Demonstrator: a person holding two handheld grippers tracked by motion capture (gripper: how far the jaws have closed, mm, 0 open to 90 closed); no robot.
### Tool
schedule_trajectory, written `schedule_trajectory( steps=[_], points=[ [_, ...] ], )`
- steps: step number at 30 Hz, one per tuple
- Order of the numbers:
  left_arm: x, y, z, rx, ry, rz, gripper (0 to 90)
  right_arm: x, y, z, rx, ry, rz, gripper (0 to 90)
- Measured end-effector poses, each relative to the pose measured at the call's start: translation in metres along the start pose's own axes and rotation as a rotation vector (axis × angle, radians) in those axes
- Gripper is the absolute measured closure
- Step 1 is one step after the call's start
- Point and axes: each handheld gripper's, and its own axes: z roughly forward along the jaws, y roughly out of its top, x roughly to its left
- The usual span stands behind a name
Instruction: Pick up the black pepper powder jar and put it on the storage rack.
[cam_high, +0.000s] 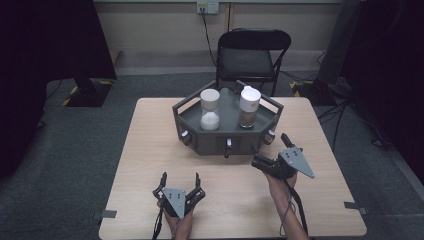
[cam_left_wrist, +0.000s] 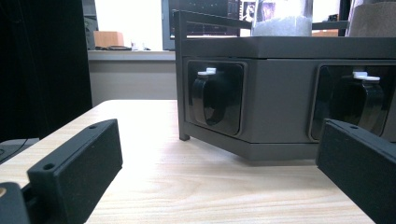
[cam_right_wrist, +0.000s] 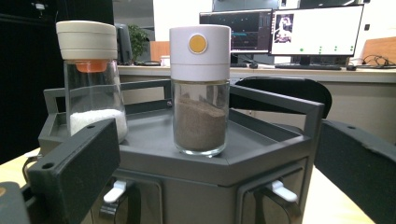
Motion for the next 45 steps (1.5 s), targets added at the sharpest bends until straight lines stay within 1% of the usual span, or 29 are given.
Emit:
schedule_trajectory(
  steps=[3,6,12,19,23,32,36,39,45],
  points=[
    [0.0,0.0,0.0,0.0,0.0,0.0,0.0,0.0,-0.004,-0.007,-0.005,-0.007,0.003,0.0],
    [0.0,0.0,0.0,0.0,0.0,0.0,0.0,0.001,-0.009,-0.015,-0.01,-0.01,-0.003,0.0],
    [0.0,0.0,0.0,0.0,0.003,0.0,0.0,0.002,-0.02,-0.03,-0.012,-0.014,0.016,0.0],
    [-0.001,0.0,0.0,-0.001,0.007,0.0,0.0,0.0,-0.034,-0.043,0.008,-0.027,0.028,0.0],
    [-0.001,0.0,0.0,-0.001,0.008,0.0,0.0,0.0,-0.04,-0.05,0.011,-0.036,0.045,0.0],
    [-0.001,0.0,-0.001,0.0,0.009,0.0,0.0,0.0,-0.053,-0.061,0.028,-0.049,0.057,0.0],
    [-0.001,0.0,-0.001,0.0,0.009,0.0,0.0,-0.002,-0.058,-0.065,0.033,-0.05,0.045,0.0],
    [-0.002,0.0,-0.001,0.0,0.009,0.0,0.0,-0.002,-0.063,-0.068,0.031,-0.064,0.039,0.0],
    [-0.002,0.0,-0.001,0.0,0.009,0.0,0.0,-0.003,-0.071,-0.076,0.032,-0.083,0.049,0.0]
  ],
)
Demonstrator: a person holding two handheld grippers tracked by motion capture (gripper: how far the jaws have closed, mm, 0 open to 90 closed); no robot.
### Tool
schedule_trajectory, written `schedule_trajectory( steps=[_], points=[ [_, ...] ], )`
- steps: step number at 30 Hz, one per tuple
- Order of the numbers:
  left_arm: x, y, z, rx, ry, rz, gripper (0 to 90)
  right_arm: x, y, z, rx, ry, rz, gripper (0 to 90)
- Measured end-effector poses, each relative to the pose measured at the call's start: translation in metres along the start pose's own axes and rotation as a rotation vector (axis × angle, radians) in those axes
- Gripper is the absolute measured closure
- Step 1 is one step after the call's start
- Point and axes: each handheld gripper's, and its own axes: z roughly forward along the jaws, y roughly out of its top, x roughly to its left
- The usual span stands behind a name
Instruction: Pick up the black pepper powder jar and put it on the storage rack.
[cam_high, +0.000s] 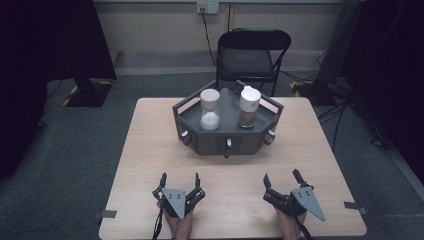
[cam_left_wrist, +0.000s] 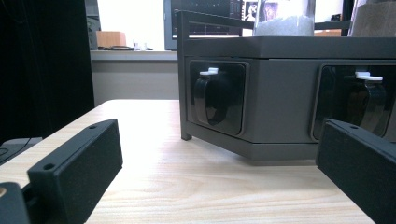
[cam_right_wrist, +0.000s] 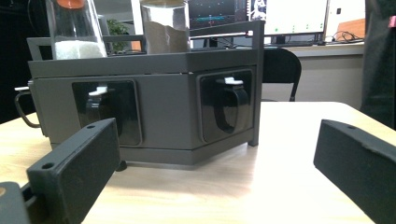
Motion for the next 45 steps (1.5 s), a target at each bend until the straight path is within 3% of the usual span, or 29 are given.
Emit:
schedule_trajectory(
  steps=[21,29,45],
  points=[
    [0.0,0.0,0.0,0.0,0.0,0.0,0.0,0.007,-0.016,-0.008,-0.014,-0.041,-0.003,0.0],
    [0.0,0.0,0.0,0.0,0.0,0.0,0.0,0.013,-0.018,-0.008,-0.018,-0.047,-0.061,0.0],
    [0.0,0.0,0.0,0.0,0.0,0.001,0.0,0.017,-0.018,-0.008,-0.016,-0.07,-0.059,0.0]
  ],
)
